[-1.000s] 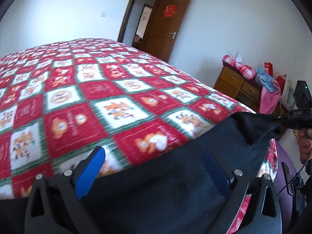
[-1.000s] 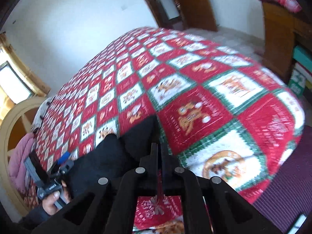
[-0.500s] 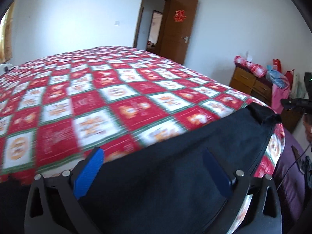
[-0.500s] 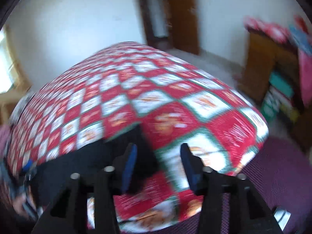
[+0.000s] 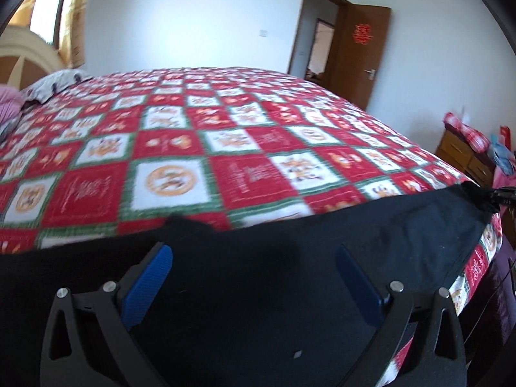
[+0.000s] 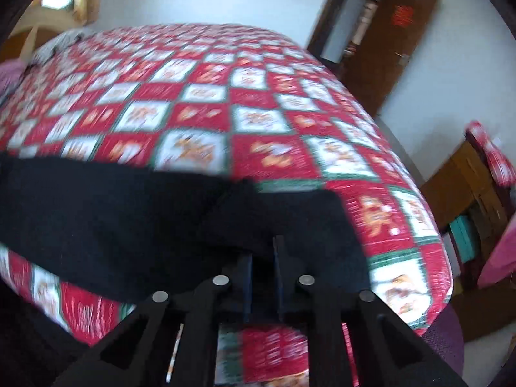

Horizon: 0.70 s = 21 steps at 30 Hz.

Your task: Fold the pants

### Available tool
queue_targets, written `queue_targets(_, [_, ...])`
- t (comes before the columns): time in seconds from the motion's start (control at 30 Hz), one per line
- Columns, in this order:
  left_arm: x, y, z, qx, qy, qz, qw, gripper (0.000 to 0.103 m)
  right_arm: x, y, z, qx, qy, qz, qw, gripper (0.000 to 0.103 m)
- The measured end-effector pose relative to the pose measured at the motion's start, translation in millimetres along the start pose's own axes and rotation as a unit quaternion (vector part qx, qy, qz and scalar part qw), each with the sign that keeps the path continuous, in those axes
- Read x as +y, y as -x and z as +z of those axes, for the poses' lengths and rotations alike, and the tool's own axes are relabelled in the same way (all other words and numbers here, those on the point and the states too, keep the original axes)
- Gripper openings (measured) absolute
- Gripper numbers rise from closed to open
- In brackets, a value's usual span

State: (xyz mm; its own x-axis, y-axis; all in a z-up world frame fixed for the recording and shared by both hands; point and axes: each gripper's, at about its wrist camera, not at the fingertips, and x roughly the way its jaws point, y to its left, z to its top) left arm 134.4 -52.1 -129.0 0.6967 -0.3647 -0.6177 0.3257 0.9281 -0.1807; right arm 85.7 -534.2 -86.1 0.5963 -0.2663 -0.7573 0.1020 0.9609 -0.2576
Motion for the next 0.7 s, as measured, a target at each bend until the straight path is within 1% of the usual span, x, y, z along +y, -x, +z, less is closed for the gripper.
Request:
queue_targets(0.07, [5.1,-0.2,-2.3,0.002,0.005,0.003,1.0000,0.103,-31.6,-4.4,11.4,-0.004,-0.039,-0.029,0.999,0.011])
queue_targets(0.13, [8.8,3.3,-4.3,0.002,0.007,0.002,1.0000,0.103,-62.7,-15.3,17.8,0.006,-0.083,-0.035,0.996,0.013])
queue_targets(0.2, [10.5,5.8,-4.5,0.001,0.007,0.002,1.0000,0.103,-95.3,-31.5,19.1,0.036,-0.130,-0.053,0.989,0.029])
queue_targets(0.23, [11.2,7.4,-4.5,0.000,0.006,0.003,1.0000,0.103,-107.4,-37.6,17.0,0.049,-0.146,-0.070,0.986,0.044])
queue_targets(0.27, [11.8,8.8,-4.6,-0.001,0.004,0.003,1.0000,0.103,-117.4,-39.6,13.3,0.053,-0.162,-0.083,0.982,0.046])
queue_targets(0.3, [13.1,10.4,-4.7,-0.001,0.002,0.005,1.0000,0.103,-123.7,-36.9,8.8,0.049,-0.178,-0.090,0.979,0.046])
queue_targets(0.33, [12.8,11.9,-5.3,-0.002,0.000,0.007,1.0000,0.103,-126.6,-30.4,2.5,0.041,-0.196,-0.089,0.976,0.046])
queue_targets(0.4, [12.8,14.8,-7.4,-0.003,-0.008,0.015,0.9999,0.103,-118.3,-16.3,-3.3,0.024,-0.202,-0.059,0.977,0.046])
queue_targets(0.43, [12.4,15.5,-8.8,-0.003,-0.013,0.021,0.9997,0.103,-107.8,-5.9,-5.0,0.006,-0.197,-0.039,0.980,0.046])
queue_targets(0.53, [10.9,16.8,-15.6,0.003,-0.029,0.033,0.9990,0.103,-66.1,21.0,-5.0,-0.050,-0.149,0.010,0.988,0.047])
queue_targets(0.57, [10.8,16.8,-18.4,0.007,-0.034,0.039,0.9987,0.103,-50.8,21.2,-5.2,-0.053,-0.125,0.033,0.990,0.047])
queue_targets(0.63, [11.3,17.7,-21.3,0.012,-0.040,0.047,0.9980,0.103,-29.1,10.9,-7.1,-0.028,-0.089,0.073,0.993,0.046])
queue_targets(0.67, [12.1,19.1,-22.1,0.013,-0.042,0.052,0.9977,0.103,-22.9,-0.1,-8.8,-0.010,-0.082,0.067,0.994,0.047])
queue_targets(0.7, [13.4,21.8,-22.4,0.013,-0.043,0.056,0.9974,0.103,-21.6,-10.4,-11.0,0.006,-0.083,0.049,0.995,0.047])
